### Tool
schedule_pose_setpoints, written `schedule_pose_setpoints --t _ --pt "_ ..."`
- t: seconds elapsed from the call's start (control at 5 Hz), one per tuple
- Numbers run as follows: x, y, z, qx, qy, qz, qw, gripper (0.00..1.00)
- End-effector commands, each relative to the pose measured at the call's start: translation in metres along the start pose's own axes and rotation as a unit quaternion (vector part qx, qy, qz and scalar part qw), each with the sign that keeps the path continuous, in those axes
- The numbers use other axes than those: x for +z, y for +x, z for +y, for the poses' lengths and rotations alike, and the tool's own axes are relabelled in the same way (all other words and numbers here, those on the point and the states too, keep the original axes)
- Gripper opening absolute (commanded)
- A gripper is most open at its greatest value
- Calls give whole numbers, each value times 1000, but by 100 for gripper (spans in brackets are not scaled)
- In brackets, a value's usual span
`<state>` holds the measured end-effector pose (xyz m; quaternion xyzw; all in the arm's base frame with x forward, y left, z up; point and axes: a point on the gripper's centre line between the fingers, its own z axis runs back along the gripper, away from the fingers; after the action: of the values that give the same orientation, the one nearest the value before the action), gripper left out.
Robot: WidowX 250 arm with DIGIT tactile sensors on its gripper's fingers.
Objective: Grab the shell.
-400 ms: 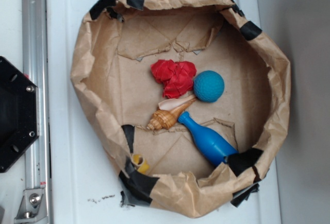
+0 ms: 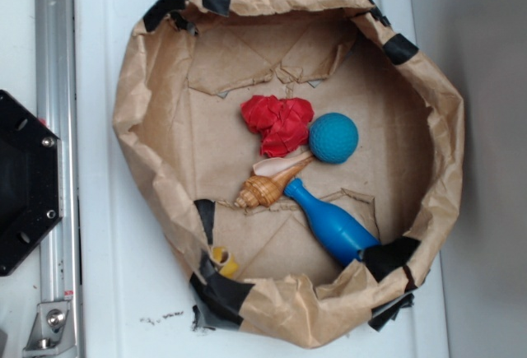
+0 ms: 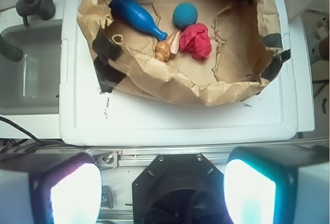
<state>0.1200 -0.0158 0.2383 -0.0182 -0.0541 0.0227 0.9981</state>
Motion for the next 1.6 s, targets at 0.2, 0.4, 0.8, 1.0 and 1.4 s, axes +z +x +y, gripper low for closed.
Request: schedule_pose_setpoints --t 0.2,0.4,0.8,1.0,1.4 --pt "-115 123 47 291 -17 21 956 100" --pt "-144 128 30 309 -14 37 950 100" --pt "-208 110 21 271 28 82 959 100" --pt "-228 110 23 259 7 50 964 100" --pt "-226 117 22 230 -4 69 971 0"
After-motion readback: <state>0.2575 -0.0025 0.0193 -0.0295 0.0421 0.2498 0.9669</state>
